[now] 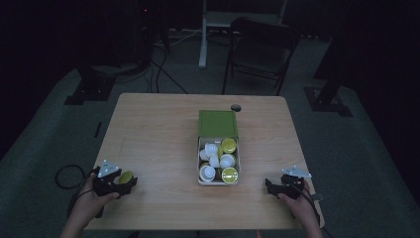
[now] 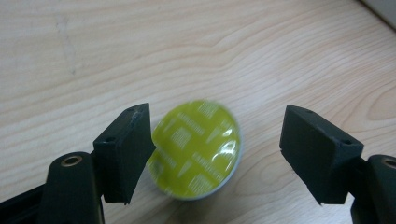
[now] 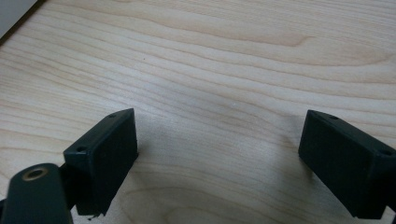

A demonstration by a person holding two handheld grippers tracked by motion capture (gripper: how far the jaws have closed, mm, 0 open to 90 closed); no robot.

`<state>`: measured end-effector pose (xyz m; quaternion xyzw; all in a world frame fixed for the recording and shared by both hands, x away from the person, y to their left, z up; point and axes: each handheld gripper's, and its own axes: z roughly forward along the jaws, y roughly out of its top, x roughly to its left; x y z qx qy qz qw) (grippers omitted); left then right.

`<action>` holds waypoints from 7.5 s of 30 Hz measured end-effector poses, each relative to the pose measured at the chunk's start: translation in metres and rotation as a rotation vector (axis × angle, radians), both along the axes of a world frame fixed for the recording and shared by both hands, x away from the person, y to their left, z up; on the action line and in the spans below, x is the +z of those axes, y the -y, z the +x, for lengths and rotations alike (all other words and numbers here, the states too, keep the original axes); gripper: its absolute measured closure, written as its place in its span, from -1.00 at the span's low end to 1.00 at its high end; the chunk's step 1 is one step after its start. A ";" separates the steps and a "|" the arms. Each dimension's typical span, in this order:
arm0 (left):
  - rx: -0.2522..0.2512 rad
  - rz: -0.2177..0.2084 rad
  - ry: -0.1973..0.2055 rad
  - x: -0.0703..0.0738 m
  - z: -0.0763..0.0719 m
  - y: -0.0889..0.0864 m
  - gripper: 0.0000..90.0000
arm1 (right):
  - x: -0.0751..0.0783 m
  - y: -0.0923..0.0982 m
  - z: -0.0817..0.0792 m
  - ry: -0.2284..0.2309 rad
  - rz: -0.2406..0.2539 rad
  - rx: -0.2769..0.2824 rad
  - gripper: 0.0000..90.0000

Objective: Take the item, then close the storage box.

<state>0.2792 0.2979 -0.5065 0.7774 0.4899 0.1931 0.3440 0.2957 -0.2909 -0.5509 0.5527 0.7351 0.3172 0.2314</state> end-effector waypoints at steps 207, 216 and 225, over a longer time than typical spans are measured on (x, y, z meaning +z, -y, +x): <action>-0.461 -0.021 0.147 0.014 0.093 0.180 -0.76 | 0.058 -0.079 0.051 0.075 0.213 0.358 -0.75; -0.447 -0.042 0.144 0.017 0.100 0.180 -0.76 | 0.061 -0.079 0.059 0.087 0.214 0.332 -0.75; -0.441 -0.033 0.136 0.017 0.108 0.182 -0.77 | 0.064 -0.080 0.068 0.080 0.196 0.320 -0.75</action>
